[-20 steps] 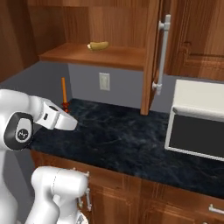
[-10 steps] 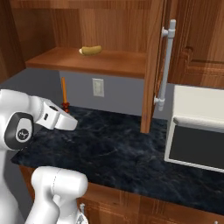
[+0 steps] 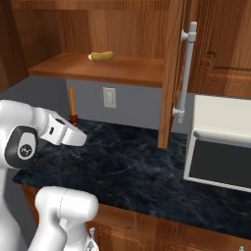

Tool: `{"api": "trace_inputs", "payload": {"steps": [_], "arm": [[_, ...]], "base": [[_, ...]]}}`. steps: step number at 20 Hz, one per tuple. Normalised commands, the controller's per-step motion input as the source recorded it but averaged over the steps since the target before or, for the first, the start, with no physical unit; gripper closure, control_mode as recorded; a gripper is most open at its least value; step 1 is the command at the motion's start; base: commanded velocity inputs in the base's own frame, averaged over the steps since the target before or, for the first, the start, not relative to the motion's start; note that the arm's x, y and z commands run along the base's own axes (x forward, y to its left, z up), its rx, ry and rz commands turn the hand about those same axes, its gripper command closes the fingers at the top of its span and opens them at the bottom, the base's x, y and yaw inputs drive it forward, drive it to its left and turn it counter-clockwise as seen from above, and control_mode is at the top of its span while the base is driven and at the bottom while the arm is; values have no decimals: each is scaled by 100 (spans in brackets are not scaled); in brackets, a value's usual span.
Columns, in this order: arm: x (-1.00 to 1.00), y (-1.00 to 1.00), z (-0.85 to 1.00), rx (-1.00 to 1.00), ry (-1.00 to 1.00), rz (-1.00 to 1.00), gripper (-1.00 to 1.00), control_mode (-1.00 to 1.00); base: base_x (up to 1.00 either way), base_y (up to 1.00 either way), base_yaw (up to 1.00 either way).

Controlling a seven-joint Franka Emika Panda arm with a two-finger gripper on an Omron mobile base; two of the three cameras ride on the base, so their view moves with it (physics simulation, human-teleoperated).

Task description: Pick the candle and candle from the dining table and place them in the open cabinet. Close the cabinet after placing the objects.

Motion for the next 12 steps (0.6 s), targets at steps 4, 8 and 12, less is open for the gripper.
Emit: {"api": "trace_inputs", "payload": {"steps": [4,8,12], "arm": [[-6,6,44,-6,-9,-4,100,-100],[-15,1,52,-4,-10,-5,100,-100],[-12,0,51,-2,-7,-4,100,-100]], "base": [[0,0,0],[0,0,0],[0,0,0]]}}
